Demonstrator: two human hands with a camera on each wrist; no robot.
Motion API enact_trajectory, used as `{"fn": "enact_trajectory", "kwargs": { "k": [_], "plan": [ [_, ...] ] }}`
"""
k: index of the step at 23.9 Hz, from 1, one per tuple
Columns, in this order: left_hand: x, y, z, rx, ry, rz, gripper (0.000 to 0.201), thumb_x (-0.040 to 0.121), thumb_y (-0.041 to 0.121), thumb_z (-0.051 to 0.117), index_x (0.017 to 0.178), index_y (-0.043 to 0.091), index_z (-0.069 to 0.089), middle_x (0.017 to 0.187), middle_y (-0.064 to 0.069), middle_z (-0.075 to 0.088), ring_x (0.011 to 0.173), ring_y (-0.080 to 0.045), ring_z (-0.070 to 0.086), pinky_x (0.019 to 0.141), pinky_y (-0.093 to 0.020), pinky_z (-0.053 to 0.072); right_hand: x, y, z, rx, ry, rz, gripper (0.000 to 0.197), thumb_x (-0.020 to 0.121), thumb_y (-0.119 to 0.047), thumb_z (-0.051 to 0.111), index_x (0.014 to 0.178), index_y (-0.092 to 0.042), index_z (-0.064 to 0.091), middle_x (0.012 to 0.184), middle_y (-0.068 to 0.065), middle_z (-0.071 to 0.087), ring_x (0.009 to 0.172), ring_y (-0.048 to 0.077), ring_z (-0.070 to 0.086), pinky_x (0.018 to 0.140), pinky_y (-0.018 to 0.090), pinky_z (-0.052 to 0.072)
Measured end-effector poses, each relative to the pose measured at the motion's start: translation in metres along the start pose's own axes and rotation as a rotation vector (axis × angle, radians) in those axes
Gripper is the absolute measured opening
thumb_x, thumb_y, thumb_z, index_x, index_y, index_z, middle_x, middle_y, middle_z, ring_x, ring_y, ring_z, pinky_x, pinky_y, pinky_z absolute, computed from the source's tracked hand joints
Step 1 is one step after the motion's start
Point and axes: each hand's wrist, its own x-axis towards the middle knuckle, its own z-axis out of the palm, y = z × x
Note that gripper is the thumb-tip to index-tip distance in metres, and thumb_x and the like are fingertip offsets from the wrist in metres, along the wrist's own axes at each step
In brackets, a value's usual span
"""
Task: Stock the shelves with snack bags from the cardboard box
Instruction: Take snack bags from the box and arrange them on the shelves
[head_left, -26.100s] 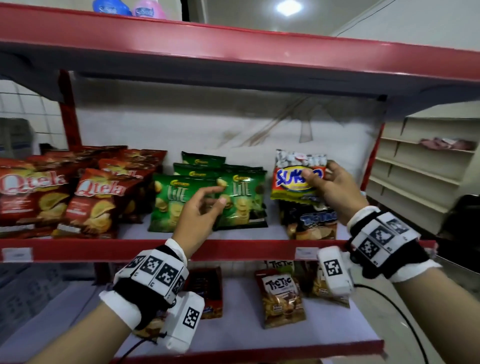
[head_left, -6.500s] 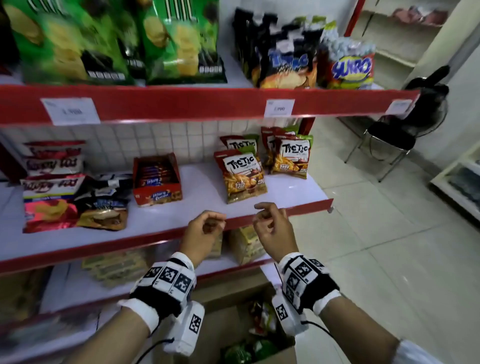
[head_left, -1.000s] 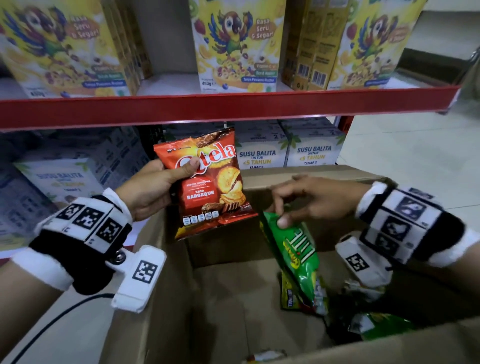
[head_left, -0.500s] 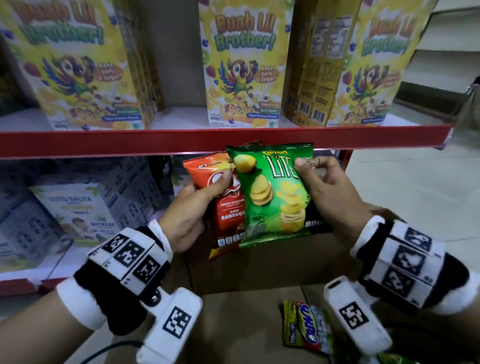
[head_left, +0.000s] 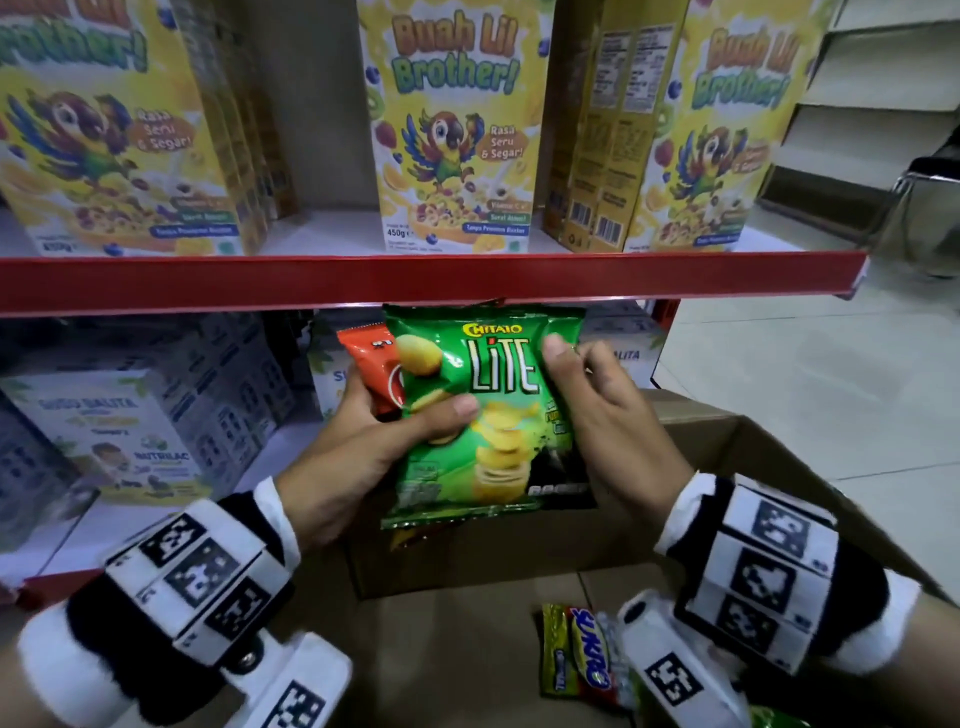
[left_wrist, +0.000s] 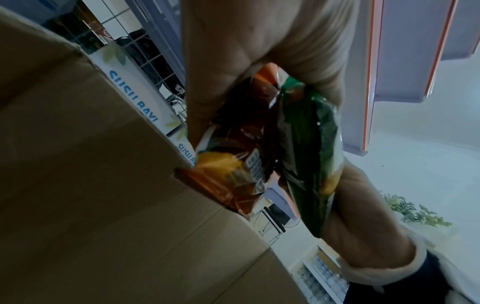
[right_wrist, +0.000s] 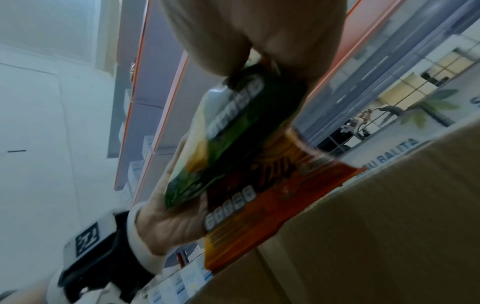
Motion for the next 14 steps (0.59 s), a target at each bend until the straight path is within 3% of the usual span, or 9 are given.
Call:
{"fn": "enact_trajectory", "kwargs": {
  "k": [2,3,5,7,9,11,14],
  "plan": [
    [-0.001,-0.003,-0.008,0.002,0.029,-0.005,0.052,0.054,0.022,0.088,0.093,0.038,0.059,0.119,-0.007,0.067,0.102,-0.025,0.068,0.084,-0.041,0.057,0.006,0.004,-0.017,0.092,-0.144,0.126,0.051,0.078,-0.076,0.038,0.084,-0.027,0.054,0.082,-0.008,0.058,0.080,0.011,0.059,0.076,0.034,0.048],
    [-0.001,-0.004,-0.012,-0.015,0.038,-0.014,0.051,0.055,0.020,0.087,0.095,0.038,0.059,0.118,-0.008,0.067,0.100,-0.025,0.069,0.079,-0.040,0.059,0.008,0.009,-0.026,0.155,-0.246,0.223,0.055,0.084,-0.071,0.037,0.081,-0.020,0.057,0.076,-0.006,0.062,0.074,0.015,0.063,0.070,0.032,0.051],
    [0.000,-0.005,-0.022,-0.042,0.042,-0.026,0.068,0.057,0.025,0.081,0.118,0.027,0.053,0.117,-0.008,0.069,0.097,-0.026,0.070,0.071,-0.037,0.060,0.011,0.029,-0.038,0.109,-0.514,0.491,0.048,0.099,-0.041,0.035,0.069,-0.009,0.053,0.071,0.007,0.067,0.064,0.022,0.066,0.059,0.030,0.054],
    [0.003,-0.003,-0.025,-0.020,0.030,-0.051,0.097,0.046,0.035,0.090,0.131,0.019,0.047,0.114,-0.008,0.070,0.096,-0.026,0.071,0.068,-0.033,0.059,0.006,0.063,-0.043,-0.289,-0.816,0.724,0.037,0.101,-0.017,0.037,0.074,-0.005,0.058,0.093,0.019,0.070,0.070,0.022,0.065,0.062,0.026,0.052],
    [0.005,-0.002,-0.023,0.006,0.015,-0.080,0.111,0.034,0.043,0.093,0.132,0.019,0.048,0.111,-0.007,0.072,0.095,-0.025,0.071,0.066,-0.031,0.058,-0.002,0.101,-0.041,-0.754,-1.004,0.742,0.023,0.097,-0.012,0.046,0.101,0.002,0.064,0.116,0.023,0.064,0.079,0.023,0.063,0.066,0.024,0.049],
    [0.007,-0.003,-0.018,-0.007,-0.009,-0.112,0.104,0.041,0.036,0.092,0.133,0.019,0.046,0.111,-0.007,0.072,0.094,-0.025,0.071,0.066,-0.030,0.058,-0.016,0.138,-0.037,-1.070,-1.051,0.664,0.036,0.093,-0.021,0.055,0.124,-0.002,0.056,0.128,0.018,0.059,0.101,0.028,0.062,0.080,0.030,0.048],
    [0.010,-0.006,-0.015,-0.012,-0.007,-0.124,0.102,0.046,0.033,0.091,0.135,0.017,0.043,0.113,-0.007,0.071,0.097,-0.025,0.070,0.068,-0.032,0.058,-0.039,0.185,-0.027,-1.239,-1.048,0.629,0.063,0.094,-0.026,0.056,0.146,-0.005,0.027,0.147,0.014,0.037,0.134,0.032,0.039,0.104,0.037,0.035]
  ]
}}
